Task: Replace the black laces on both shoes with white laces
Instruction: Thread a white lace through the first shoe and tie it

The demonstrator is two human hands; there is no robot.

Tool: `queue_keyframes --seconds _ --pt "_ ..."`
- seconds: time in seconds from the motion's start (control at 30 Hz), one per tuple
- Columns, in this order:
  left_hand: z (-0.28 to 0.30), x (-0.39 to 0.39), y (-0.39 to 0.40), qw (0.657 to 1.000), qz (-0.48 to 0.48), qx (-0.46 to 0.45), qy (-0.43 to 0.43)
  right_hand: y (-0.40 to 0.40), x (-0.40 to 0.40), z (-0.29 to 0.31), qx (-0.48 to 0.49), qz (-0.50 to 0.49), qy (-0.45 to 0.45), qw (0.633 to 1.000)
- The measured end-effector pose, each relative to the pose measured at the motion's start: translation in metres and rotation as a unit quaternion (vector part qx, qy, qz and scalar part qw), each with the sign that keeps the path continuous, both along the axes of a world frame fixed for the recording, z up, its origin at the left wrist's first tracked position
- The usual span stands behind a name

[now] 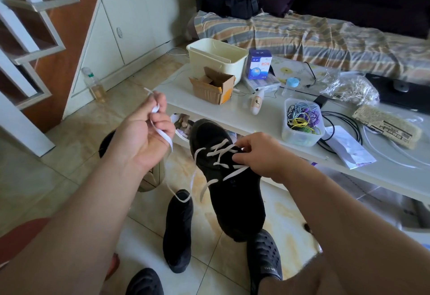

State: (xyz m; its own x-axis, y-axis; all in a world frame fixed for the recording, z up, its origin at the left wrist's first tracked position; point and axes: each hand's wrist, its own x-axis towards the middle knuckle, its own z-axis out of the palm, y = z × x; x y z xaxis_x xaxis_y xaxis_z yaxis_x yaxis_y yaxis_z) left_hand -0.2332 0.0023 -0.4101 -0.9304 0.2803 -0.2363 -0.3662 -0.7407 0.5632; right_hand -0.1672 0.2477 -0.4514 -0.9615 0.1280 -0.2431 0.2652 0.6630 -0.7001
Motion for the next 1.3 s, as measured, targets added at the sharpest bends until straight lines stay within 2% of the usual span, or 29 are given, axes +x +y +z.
queue_keyframes --seconds 0.03,0.07,0.1,0.13,0.17,0.2,0.23,0.3,0.43,0.53,0.67,0.87,0.97,1.03,1.17,1.23,1.3 --pt "0.0 0.003 0.001 0.998 -0.007 -0.058 0.019 0.0 0.0 -0.001 -0.019 -0.004 -0.002 1.0" --pt "-0.001 0.008 0.005 0.986 -0.01 -0.161 0.05 -0.001 -0.001 -0.001 -0.039 -0.012 0.001 0.999" --pt "-0.002 0.016 0.01 0.95 -0.016 -0.296 0.097 -0.003 -0.001 -0.002 -0.056 -0.021 0.01 0.998" --pt "-0.007 0.022 0.017 0.887 -0.019 -0.432 0.159 -0.005 -0.001 -0.001 -0.068 -0.028 0.026 0.997" --pt "-0.013 0.029 0.024 0.809 -0.021 -0.539 0.231 -0.007 -0.001 0.0 -0.067 -0.033 0.047 0.996" --pt "-0.019 0.034 0.031 0.736 -0.028 -0.605 0.304 -0.009 0.0 0.002 -0.056 -0.036 0.069 0.995" --pt "-0.023 0.038 0.037 0.683 -0.03 -0.634 0.362 -0.011 0.0 0.004 -0.04 -0.037 0.093 0.994" --pt "-0.032 0.044 0.045 0.631 0.002 -0.648 0.426 -0.017 0.002 0.009 -0.014 -0.038 0.139 0.99" --pt "-0.045 0.05 0.057 0.62 0.123 -0.638 0.439 -0.026 0.005 0.016 -0.049 -0.059 0.191 0.979" --pt "-0.049 0.052 0.06 0.629 0.164 -0.605 0.459 -0.032 0.004 0.019 -0.091 -0.101 0.169 0.976" --pt "-0.057 0.06 0.063 0.652 0.152 -0.584 0.46 -0.033 0.004 0.028 -0.116 -0.183 0.11 0.97" --pt "-0.045 0.06 0.062 0.714 0.126 -0.574 0.379 -0.029 0.008 0.031 -0.127 -0.16 0.076 0.976" --pt "-0.033 0.058 0.06 0.722 0.119 -0.58 0.359 -0.025 0.008 0.027 -0.178 -0.153 0.087 0.968" --pt "-0.023 0.055 0.058 0.699 0.122 -0.598 0.372 -0.023 0.008 0.026 -0.253 -0.149 0.082 0.953" --pt "-0.002 0.052 0.054 0.581 0.142 -0.658 0.458 -0.021 0.008 0.028 -0.461 -0.12 0.043 0.878" --pt "0.005 0.051 0.054 0.539 0.144 -0.677 0.481 -0.022 0.009 0.029 -0.521 -0.102 0.025 0.847" --pt "0.01 0.049 0.054 0.513 0.137 -0.695 0.484 -0.022 0.01 0.032 -0.556 -0.085 0.01 0.827"
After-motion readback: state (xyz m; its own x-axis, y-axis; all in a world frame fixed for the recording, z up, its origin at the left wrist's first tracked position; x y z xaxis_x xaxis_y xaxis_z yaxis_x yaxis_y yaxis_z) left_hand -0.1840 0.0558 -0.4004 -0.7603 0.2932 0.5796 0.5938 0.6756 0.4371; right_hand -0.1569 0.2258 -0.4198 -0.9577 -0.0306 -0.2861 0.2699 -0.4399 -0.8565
